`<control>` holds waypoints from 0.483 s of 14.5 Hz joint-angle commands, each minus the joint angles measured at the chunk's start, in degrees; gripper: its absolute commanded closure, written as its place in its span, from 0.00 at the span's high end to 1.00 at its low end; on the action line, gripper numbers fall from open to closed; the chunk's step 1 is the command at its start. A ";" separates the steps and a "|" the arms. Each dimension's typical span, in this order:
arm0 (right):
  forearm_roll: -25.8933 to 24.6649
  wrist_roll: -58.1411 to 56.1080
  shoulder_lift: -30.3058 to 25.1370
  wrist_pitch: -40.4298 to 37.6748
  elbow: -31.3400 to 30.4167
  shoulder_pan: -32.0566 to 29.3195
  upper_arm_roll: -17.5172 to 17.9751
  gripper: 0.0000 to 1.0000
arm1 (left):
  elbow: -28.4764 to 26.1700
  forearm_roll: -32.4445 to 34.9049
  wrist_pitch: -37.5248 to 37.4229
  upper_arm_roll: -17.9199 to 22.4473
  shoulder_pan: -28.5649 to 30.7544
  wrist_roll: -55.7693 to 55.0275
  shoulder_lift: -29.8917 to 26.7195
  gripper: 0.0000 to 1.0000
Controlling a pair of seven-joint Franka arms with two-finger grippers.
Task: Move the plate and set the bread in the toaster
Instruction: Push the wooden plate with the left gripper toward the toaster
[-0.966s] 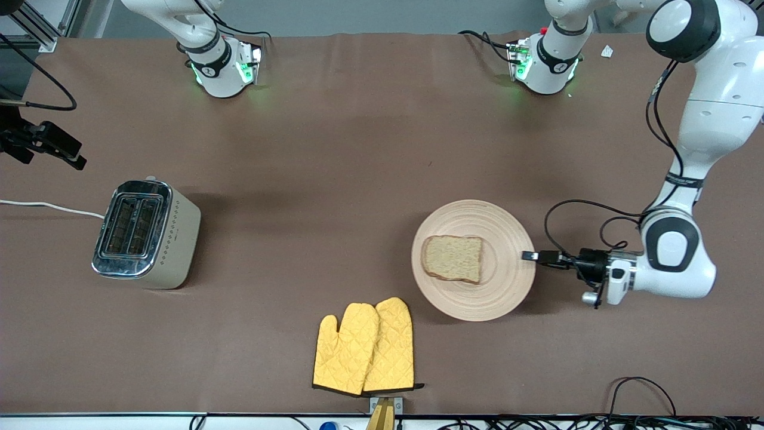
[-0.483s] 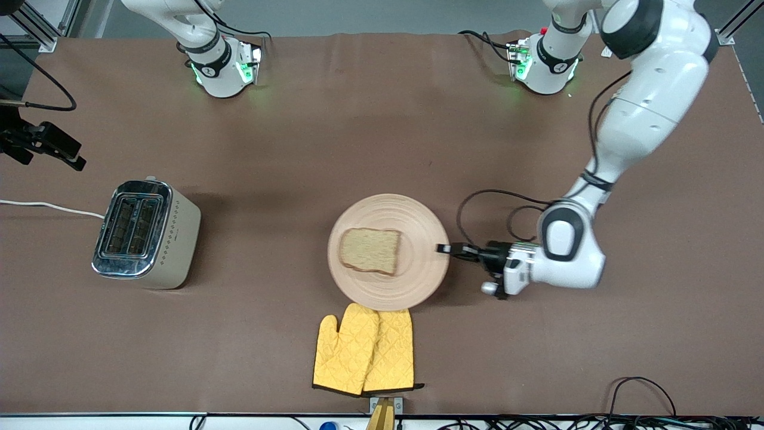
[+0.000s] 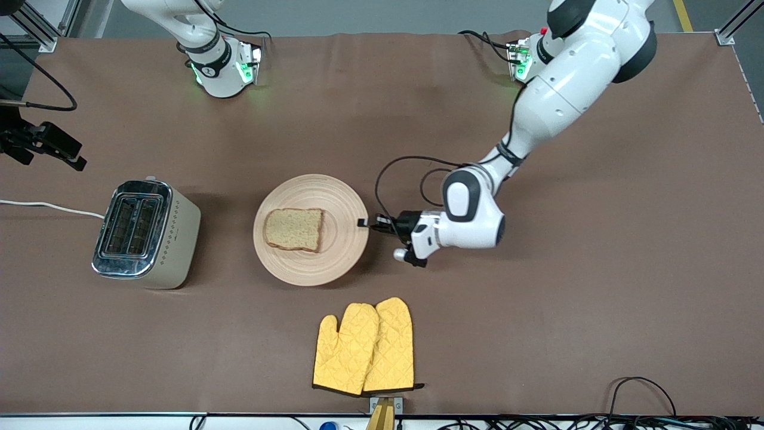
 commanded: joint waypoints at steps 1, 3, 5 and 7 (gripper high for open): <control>-0.04 1.04 -0.41 0.60 -0.71 0.42 -0.07 1.00 | 4.91 -1.75 2.81 -0.20 -2.92 0.97 5.28 0.00; -0.04 1.04 -0.41 0.60 -0.71 0.42 -0.07 1.00 | 6.14 -1.75 6.77 -0.20 -5.39 0.97 7.14 0.00; -0.04 1.04 -0.41 0.60 -0.71 0.42 -0.07 1.00 | 6.15 -2.10 8.45 -0.20 -6.10 0.79 7.41 0.01; -0.04 1.04 -0.33 0.52 -0.71 0.51 -0.07 1.00 | 5.88 -3.93 8.45 -0.20 -5.93 0.88 7.32 0.24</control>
